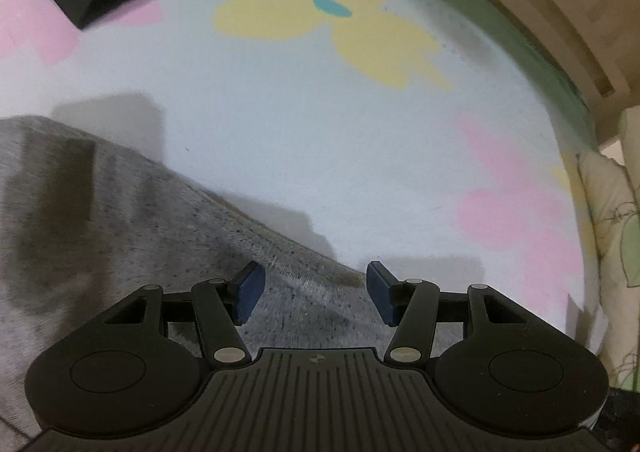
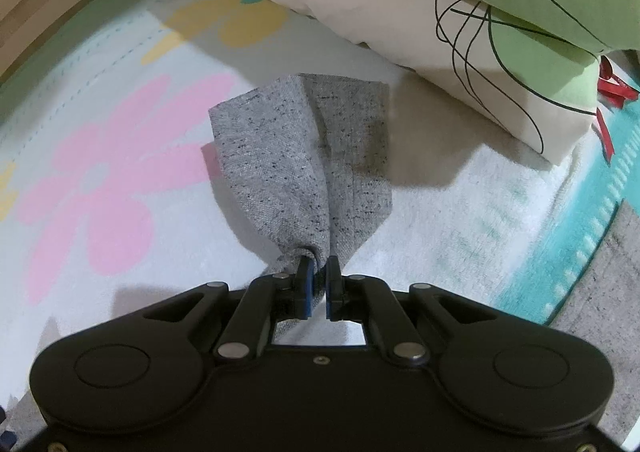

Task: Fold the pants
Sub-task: 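Lift the cuff with the right gripper while the left gripper grasps the pants edge, then carry the cuff over the pants with the right gripper while the left gripper holds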

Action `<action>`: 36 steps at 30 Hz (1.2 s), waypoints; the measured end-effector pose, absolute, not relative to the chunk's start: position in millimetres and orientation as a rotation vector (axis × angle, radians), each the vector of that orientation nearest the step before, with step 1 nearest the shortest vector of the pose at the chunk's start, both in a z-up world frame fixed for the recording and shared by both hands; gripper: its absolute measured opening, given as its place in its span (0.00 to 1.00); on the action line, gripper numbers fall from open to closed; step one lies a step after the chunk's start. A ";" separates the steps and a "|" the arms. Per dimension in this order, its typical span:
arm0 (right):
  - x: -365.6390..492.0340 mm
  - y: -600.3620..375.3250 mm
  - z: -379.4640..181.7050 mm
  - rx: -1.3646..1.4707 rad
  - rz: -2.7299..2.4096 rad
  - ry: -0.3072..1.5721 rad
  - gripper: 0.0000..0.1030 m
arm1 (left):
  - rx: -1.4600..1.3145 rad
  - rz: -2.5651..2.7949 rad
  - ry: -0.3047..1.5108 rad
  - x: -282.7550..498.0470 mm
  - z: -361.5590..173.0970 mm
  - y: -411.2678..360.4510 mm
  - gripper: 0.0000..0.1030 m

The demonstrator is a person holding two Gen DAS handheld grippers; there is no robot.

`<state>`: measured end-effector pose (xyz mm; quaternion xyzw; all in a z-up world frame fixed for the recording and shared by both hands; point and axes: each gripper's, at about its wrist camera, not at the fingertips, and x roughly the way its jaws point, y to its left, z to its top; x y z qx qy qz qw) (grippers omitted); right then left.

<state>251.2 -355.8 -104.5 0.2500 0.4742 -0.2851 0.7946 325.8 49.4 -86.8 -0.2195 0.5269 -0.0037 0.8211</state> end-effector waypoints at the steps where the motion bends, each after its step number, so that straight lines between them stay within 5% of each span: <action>1: 251.6 -356.0 -104.3 0.537 -0.611 1.020 0.07 | -0.491 -0.014 1.119 328.7 -91.0 50.9 0.10; 2: 252.3 -356.8 -104.5 0.537 -0.608 1.020 0.07 | -0.509 -0.014 1.121 329.0 -92.3 51.7 0.04; 18: 175.3 -375.7 -26.1 0.593 -0.565 0.960 0.07 | -0.220 -0.173 0.814 146.1 50.9 30.3 0.04; 36: 46.1 -387.0 -77.0 0.542 -0.636 1.200 0.14 | 0.136 -0.239 0.902 4.3 -34.6 -8.3 0.04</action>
